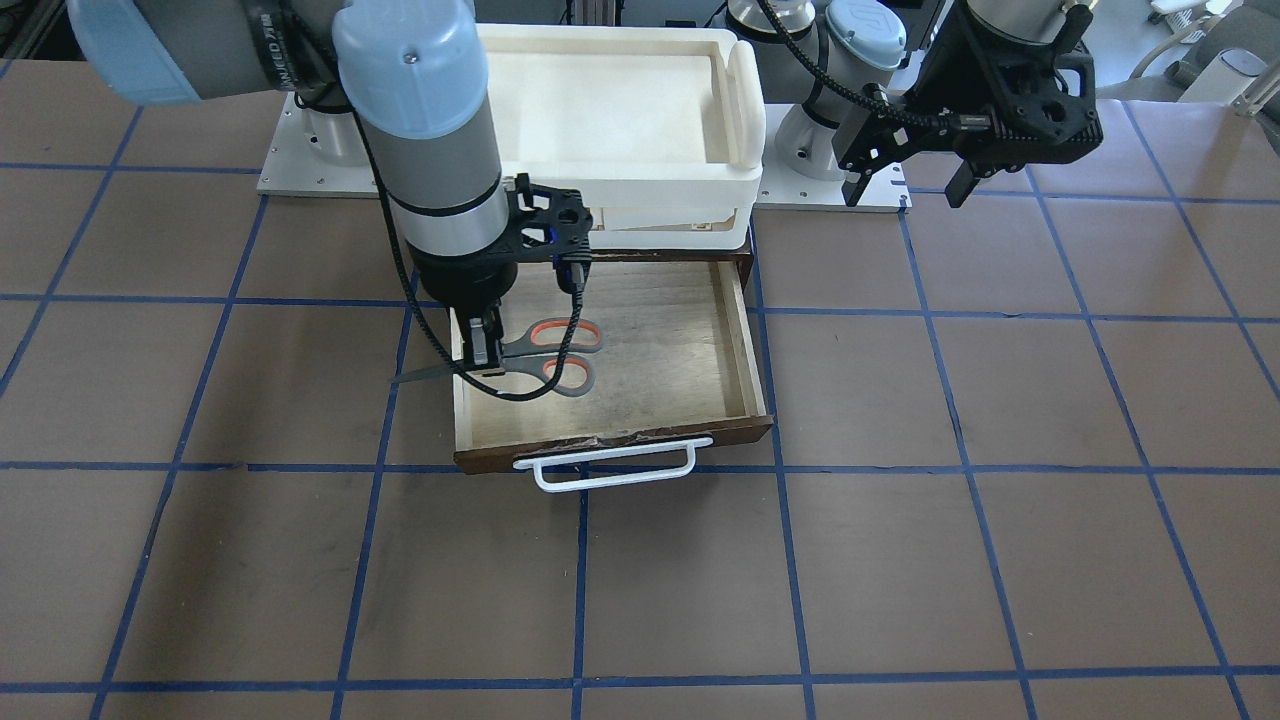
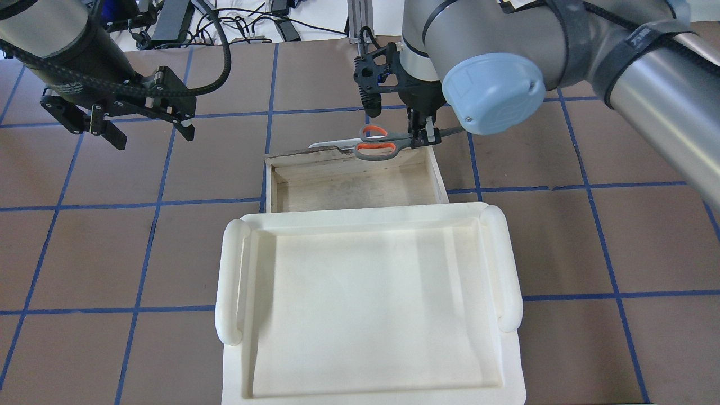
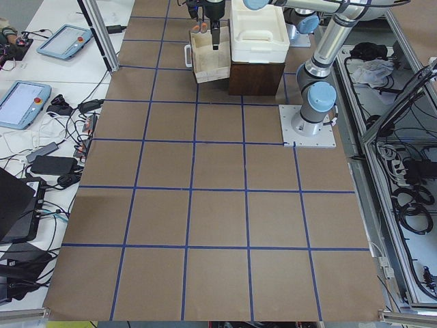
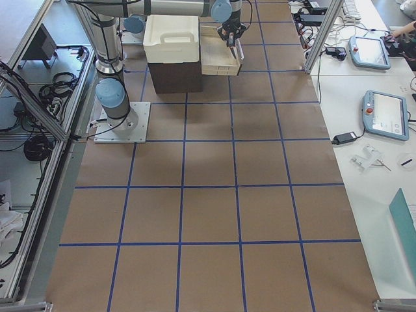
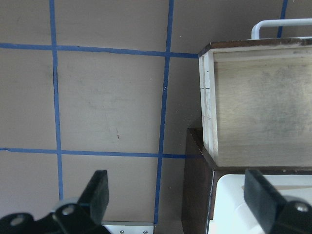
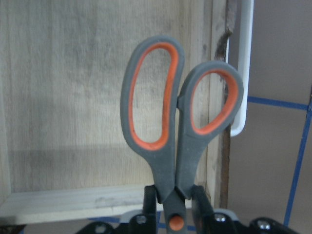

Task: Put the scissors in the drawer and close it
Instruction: 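Carry the held scissors with the right gripper over the open drawer, then lower the scissors into the drawer and open the right gripper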

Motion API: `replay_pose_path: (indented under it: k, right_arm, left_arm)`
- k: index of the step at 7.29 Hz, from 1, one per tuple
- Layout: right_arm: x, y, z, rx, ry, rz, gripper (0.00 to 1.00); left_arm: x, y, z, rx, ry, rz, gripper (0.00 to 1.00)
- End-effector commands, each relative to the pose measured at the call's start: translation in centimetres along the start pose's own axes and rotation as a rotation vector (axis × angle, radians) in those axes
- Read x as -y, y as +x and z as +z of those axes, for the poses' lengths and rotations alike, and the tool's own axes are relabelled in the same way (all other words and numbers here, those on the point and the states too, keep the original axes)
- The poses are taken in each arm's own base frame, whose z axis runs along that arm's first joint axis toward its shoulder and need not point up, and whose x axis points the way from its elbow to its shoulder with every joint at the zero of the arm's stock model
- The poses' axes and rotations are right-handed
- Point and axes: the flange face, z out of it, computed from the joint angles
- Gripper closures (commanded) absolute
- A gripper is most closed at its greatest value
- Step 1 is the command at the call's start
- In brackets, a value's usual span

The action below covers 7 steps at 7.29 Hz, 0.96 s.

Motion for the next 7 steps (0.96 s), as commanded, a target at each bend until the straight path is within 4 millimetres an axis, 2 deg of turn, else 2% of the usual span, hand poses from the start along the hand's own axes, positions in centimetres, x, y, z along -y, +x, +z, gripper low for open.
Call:
replay_pose_path:
  k: [1,2,4,7]
  right_arm:
    - [3.8,-1.4,1.4,0.027,0.024,-0.051,1.0]
    - [4.7,-1.9,2.4,0.053,0.055,-0.065,1.0]
    - [5.3,-2.1,4.1,0.091,0.085,-0.058,1.0]
    - [5.5,-1.2,6.8,0.125,0.087,-0.037,0.98]
  left_arm:
    - [0.0,0.0,0.0,0.0,0.001,0.0,0.0]
    - [0.0,0.0,0.0,0.0,0.001,0.0,0.0]
    - [0.0,0.0,0.0,0.0,0.001,0.0,0.0]
    - [0.0,0.0,0.0,0.0,0.001,0.0,0.0]
